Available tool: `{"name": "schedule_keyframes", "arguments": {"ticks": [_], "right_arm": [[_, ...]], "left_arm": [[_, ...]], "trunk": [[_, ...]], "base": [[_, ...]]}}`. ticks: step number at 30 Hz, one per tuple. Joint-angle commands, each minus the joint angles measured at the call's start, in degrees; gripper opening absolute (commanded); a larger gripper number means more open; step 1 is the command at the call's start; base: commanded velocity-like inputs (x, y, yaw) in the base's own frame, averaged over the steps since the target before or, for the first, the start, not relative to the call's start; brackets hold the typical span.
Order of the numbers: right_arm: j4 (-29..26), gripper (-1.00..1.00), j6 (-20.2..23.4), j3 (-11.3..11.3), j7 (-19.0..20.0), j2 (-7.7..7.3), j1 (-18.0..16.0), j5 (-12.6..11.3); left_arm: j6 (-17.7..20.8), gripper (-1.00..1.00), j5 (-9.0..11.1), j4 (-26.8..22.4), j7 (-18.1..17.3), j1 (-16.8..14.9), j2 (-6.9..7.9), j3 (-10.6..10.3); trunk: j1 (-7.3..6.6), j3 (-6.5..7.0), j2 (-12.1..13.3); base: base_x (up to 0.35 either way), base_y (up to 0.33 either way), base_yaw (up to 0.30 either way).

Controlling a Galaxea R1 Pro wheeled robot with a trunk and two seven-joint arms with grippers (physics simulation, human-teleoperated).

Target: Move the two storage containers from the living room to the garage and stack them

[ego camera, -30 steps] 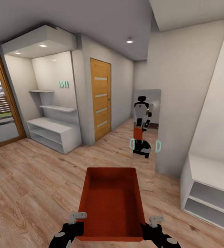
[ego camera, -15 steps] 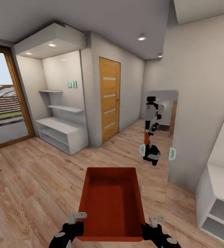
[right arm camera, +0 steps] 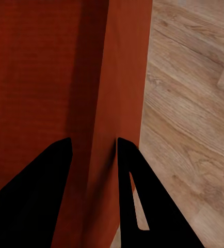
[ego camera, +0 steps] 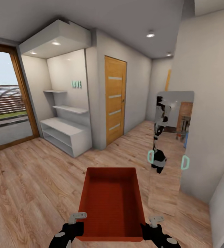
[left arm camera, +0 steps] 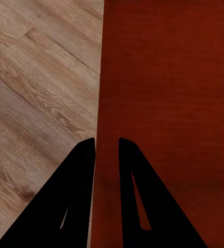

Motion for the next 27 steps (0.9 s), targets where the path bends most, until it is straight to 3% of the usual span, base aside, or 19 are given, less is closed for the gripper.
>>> {"name": "schedule_keyframes", "arguments": {"ticks": [1,11,27], "right_arm": [[0.0,-1.00,-0.1,1.4,1.3,-0.14,0.0,4.3],[0.0,-1.00,-0.1,1.4,1.3,-0.14,0.0,4.3],[0.0,-1.00,-0.1,1.4,1.3,-0.14,0.0,4.3]], "left_arm": [[0.4,-1.00,-0.2,-0.7,0.2,-0.1,-0.04,2.9],[0.4,-1.00,-0.2,-0.7,0.2,-0.1,-0.05,2.9],[0.4,-1.00,-0.2,-0.7,0.2,-0.1,-0.04,2.9]], "trunk": [[0.05,-0.10,-0.1],[0.05,-0.10,-0.1],[0.05,-0.10,-0.1]], "base": [[0.329,0.000,0.002],[0.329,0.015,0.000],[0.329,0.105,0.000]]}}
